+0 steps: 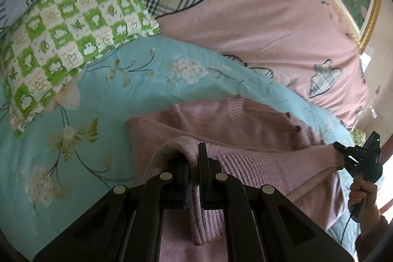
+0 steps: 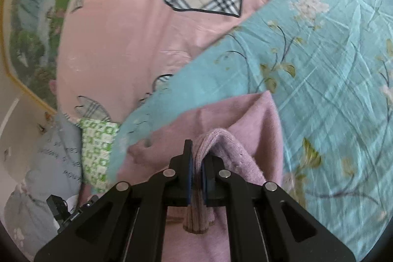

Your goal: Fold small clothes

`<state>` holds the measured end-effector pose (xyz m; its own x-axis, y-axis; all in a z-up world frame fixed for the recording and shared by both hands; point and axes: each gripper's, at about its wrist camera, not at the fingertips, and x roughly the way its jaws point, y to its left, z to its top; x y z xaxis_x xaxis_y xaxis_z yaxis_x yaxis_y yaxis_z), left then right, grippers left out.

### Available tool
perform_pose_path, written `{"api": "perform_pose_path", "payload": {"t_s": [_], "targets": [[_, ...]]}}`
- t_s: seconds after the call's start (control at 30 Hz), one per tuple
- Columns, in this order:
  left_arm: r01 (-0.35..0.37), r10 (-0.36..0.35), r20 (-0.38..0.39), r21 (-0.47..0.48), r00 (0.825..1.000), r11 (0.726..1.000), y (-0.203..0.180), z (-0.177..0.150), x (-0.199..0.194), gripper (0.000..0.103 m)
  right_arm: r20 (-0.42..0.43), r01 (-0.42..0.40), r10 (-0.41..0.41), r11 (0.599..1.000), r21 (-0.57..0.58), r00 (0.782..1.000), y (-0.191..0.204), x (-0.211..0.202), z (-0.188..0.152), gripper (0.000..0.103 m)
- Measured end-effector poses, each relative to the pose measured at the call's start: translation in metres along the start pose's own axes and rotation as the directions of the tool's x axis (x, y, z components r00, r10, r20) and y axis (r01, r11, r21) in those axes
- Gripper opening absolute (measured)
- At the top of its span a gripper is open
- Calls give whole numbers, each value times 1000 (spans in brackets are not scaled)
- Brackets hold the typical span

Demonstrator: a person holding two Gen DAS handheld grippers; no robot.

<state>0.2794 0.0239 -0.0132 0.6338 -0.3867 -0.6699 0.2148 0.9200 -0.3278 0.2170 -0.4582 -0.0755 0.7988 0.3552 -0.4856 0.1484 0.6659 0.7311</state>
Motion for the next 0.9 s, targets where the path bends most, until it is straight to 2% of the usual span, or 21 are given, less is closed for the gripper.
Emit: {"api": "perform_pose_path", "payload": {"t_s": [0.2,0.3,0.37,0.43,0.5,0.53,0.57,0.63,0.7,0.77,0.87,0.9], "targets": [[-38,38,-56,6,998,999,7,-3,33,5,-22,41,-40,999,17,999,-16,20,-1,7],[-37,37,-98,-4,994,999,12,-6,42,9,-34,64,-63,997,31,997,-21,27,-2,10],[-20,19,-96,-8,995,1000,13,-8,34,16,-33,65,-63,997,39,997,-21,24,-2,12],[-28,29,-94,21,995,999,7,-13,17,40,-11,90,-89,996,21,996,-17,11,-2,21],[-28,35,-74,92,997,995,-8,-21,-2,51,35,128,-127,992,-21,991,-8,-9,-3,36],[-20,31,-68,151,997,988,-23,-28,-14,58,51,125,-123,991,-46,991,-2,-17,-4,37],[-5,18,-70,188,997,982,-33,-34,-20,61,58,110,-105,991,-77,993,5,-25,-7,39],[45,-25,-74,283,997,958,-61,-50,-34,75,36,62,-57,983,-174,998,28,-35,-19,42],[67,-36,-91,374,995,925,-88,-67,-38,80,-30,-9,-1,953,-302,1000,56,-35,-38,52],[100,-45,-134,445,990,890,-108,-82,-32,80,-120,-78,29,901,-427,992,80,-28,-64,65],[81,-1,-159,496,987,864,-120,-89,-13,80,-253,-173,39,828,-534,967,99,-11,-94,67],[78,11,-172,500,985,863,-121,-89,-5,80,-286,-192,36,820,-539,958,101,-5,-99,67]]}}
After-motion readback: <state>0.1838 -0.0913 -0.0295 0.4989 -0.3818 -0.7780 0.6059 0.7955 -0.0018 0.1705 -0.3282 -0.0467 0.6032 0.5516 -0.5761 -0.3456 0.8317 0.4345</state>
